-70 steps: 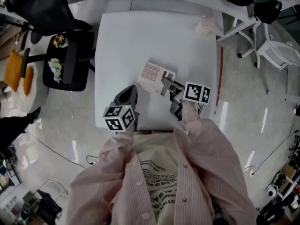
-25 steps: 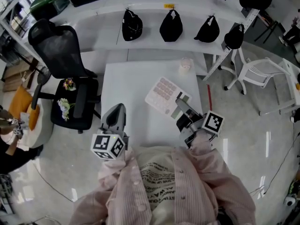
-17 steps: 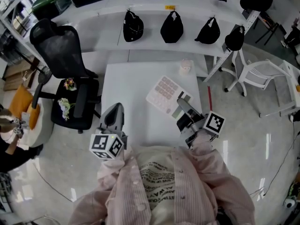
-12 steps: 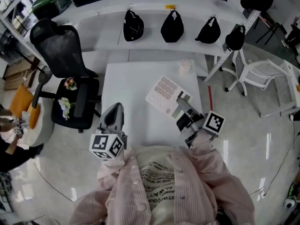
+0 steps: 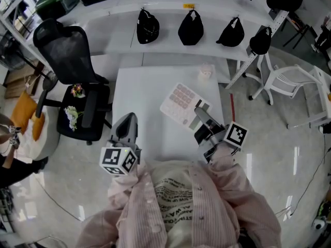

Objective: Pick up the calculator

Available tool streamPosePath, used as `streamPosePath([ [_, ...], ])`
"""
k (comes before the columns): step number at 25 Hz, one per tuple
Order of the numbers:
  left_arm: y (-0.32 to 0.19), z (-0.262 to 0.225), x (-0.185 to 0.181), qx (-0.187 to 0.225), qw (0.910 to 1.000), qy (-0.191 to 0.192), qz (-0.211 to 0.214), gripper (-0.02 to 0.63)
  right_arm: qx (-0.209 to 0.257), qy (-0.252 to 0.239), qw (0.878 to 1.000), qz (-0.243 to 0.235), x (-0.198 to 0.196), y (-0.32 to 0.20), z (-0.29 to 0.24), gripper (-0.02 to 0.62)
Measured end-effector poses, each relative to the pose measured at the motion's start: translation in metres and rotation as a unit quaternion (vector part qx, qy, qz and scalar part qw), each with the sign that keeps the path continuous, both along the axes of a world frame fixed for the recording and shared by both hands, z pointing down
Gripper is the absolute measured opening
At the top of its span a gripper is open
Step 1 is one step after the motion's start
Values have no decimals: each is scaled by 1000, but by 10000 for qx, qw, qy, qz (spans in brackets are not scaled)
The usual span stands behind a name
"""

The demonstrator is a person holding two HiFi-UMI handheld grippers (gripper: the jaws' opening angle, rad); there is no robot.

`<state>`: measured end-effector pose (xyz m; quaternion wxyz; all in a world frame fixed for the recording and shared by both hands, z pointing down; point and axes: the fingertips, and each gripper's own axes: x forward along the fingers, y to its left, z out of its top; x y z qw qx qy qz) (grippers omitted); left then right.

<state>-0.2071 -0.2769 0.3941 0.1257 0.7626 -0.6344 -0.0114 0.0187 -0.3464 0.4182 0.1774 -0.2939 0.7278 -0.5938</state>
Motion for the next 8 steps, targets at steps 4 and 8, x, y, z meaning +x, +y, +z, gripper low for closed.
streamPosePath([
  [4,1,1,0,-21,10000,22,-9,0,-4,39,10000,3,1,1,1,86],
  [8,4,6,-6,-30,10000,48,-21,0,-11,73,10000,22,-3,3,5,86],
])
